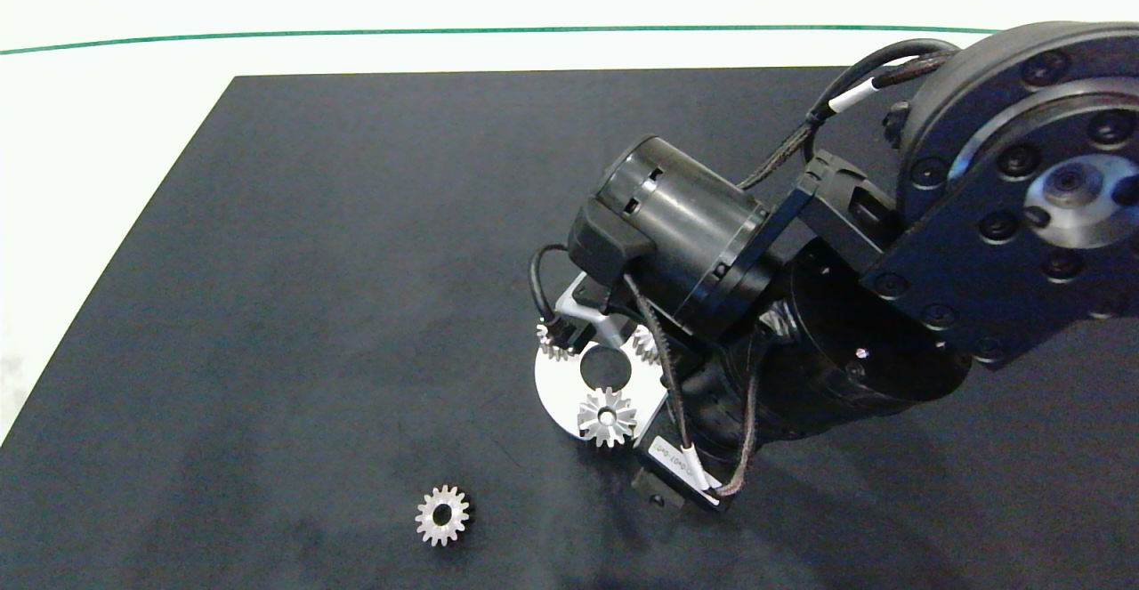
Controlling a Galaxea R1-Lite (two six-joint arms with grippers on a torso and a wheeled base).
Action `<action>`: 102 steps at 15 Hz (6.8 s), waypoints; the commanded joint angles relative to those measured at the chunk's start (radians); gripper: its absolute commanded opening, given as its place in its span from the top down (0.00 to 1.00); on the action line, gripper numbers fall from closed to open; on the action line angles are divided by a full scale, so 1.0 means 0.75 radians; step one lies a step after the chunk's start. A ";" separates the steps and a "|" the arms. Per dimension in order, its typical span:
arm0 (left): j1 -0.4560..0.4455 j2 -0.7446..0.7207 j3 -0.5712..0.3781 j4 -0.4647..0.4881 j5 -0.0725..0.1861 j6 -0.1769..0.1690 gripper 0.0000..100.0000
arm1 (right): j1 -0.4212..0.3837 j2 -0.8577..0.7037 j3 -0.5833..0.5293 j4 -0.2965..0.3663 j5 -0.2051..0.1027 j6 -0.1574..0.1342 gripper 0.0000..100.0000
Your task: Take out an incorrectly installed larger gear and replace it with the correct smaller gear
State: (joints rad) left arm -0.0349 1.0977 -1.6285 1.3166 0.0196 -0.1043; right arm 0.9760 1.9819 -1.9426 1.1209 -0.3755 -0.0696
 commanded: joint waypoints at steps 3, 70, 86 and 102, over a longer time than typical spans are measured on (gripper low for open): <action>0.002 -0.003 -0.009 0.012 0.000 -0.002 0.00 | 0.004 0.076 0.003 -0.063 0.004 -0.032 0.00; 0.012 -0.028 0.005 -0.015 0.005 0.002 0.00 | -0.037 0.123 0.173 -0.441 0.043 -0.157 0.84; -0.001 -0.032 0.007 -0.013 0.005 0.006 0.00 | -0.086 -0.432 1.001 -0.756 0.006 -0.069 0.93; -0.003 -0.018 0.038 -0.015 0.003 0.020 0.00 | -0.262 -0.581 1.434 -1.038 0.151 -0.112 0.93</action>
State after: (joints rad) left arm -0.0368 1.0813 -1.6011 1.2983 0.0202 -0.0885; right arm 0.7851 1.5515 -0.8749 0.3411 -0.2615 -0.1523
